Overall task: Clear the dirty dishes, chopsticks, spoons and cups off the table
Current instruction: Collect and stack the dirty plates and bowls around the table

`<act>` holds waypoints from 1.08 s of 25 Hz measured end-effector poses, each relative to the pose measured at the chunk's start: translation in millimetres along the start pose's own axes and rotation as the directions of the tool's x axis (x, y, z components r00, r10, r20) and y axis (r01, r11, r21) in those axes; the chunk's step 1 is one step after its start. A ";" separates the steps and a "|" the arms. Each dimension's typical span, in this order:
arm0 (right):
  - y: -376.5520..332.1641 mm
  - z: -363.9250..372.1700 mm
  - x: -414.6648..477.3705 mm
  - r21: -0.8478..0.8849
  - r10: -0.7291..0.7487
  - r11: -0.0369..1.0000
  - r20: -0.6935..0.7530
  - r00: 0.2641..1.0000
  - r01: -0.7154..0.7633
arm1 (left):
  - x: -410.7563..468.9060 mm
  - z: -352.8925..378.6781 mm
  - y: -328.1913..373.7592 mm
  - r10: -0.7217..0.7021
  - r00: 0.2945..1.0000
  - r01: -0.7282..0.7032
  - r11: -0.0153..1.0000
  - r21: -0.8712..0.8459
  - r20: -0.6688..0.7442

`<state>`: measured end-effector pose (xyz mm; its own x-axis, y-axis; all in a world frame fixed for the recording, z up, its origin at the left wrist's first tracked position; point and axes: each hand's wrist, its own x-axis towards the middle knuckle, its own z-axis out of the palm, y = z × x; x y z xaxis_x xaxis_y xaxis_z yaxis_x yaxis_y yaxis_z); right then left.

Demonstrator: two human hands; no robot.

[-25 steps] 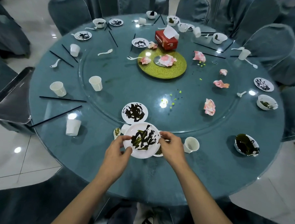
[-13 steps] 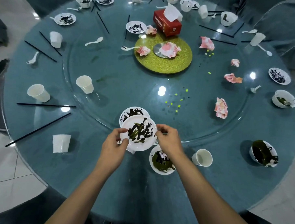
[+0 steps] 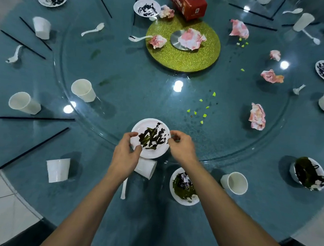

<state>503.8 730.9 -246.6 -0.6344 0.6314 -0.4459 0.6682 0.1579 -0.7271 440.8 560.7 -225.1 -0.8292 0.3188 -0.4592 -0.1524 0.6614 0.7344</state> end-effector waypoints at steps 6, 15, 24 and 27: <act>0.0 10.6 12.1 0.001 -0.006 1.000 0.013 1.000 0.006 | 15.7 3.0 -4.1 -0.016 1.000 0.015 1.000 0.020 0.026; -2.6 9.6 13.3 0.027 0.007 1.000 0.039 0.999 -0.008 | 22.4 1.7 -6.6 -0.020 1.000 0.021 1.000 -0.019 0.009; 3.7 -6.7 -10.6 0.129 0.038 0.991 -0.001 0.999 -0.038 | 4.9 4.8 0.9 0.031 0.999 -0.029 0.994 -0.102 0.022; 9.9 -22.6 -24.4 0.164 0.049 0.986 -0.043 0.998 -0.041 | -3.0 12.8 8.1 0.064 0.997 -0.060 0.990 -0.126 0.032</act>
<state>534.7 734.2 -231.1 -0.5838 0.6705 -0.4577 0.6205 0.0050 -0.7842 449.0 573.8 -224.2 -0.8196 0.3823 -0.4268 -0.1689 0.5506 0.8175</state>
